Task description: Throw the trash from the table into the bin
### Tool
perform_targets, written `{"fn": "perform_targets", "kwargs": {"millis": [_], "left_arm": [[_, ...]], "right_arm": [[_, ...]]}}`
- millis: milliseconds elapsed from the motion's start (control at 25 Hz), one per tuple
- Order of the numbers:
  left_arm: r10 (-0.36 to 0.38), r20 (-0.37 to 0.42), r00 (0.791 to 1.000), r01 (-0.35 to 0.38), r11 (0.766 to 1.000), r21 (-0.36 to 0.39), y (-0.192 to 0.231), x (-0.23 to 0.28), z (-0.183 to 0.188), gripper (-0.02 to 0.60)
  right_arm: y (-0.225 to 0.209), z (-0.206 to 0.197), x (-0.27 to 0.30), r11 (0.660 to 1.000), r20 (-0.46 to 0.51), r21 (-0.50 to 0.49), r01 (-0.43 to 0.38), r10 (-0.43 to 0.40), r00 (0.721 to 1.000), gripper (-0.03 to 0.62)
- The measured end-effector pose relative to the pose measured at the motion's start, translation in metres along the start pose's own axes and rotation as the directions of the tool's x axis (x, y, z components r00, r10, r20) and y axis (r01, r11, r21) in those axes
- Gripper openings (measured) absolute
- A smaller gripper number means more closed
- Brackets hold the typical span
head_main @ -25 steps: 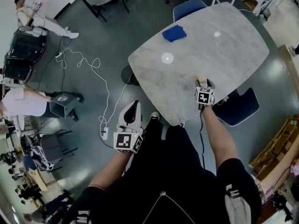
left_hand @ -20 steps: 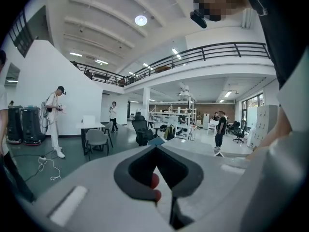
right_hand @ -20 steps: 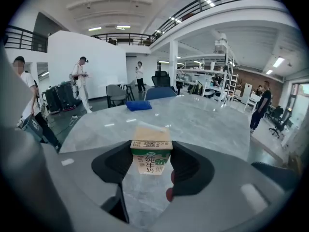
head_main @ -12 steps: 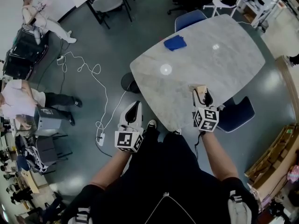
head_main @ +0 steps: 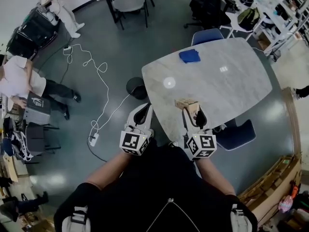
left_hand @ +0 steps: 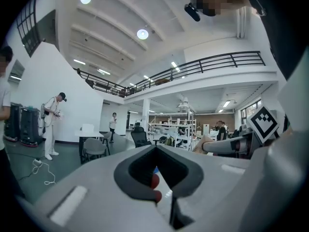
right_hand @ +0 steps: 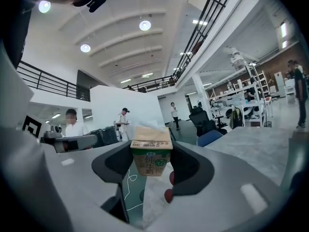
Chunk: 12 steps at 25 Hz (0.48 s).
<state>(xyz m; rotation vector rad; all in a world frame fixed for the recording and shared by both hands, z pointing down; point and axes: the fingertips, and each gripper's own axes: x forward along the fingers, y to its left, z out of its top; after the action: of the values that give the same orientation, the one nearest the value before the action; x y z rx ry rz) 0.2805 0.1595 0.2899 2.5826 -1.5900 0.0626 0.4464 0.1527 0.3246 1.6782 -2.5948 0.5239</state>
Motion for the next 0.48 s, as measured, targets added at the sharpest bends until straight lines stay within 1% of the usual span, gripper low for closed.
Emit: {"fn": "perform_targets", "kwargs": {"millis": [80,160,320,400,480], "left_arm": [[0.046,-0.008,0.999,-0.046,0.999,0.005,0.016,-0.016,0.000,0.000],[0.105,-0.018,0.994,-0.105,0.994,0.012,0.040,-0.035,0.002,0.000],[0.220,-0.017,0.975,-0.220,0.975,0.008,0.100,-0.071,0.005,0.000],[0.252,-0.017,0.968,-0.252,0.968,0.006,0.130,-0.083,0.001,0.000],[0.270,-0.020,0.963,-0.270,0.963,0.004,0.162,-0.088,-0.005,0.000]], "right_arm": [[0.013,0.002,0.006,0.999,0.000,-0.019,-0.030,0.030,1.000,0.268],[0.032,0.004,0.017,0.997,-0.001,-0.043,-0.059,0.059,0.998,0.268],[0.080,-0.003,0.054,0.987,-0.031,-0.081,-0.135,0.133,0.991,0.268],[0.103,-0.009,0.071,0.981,-0.039,-0.103,-0.162,0.159,0.986,0.268],[0.122,-0.013,0.090,0.978,-0.040,-0.121,-0.170,0.166,0.985,0.268]]}}
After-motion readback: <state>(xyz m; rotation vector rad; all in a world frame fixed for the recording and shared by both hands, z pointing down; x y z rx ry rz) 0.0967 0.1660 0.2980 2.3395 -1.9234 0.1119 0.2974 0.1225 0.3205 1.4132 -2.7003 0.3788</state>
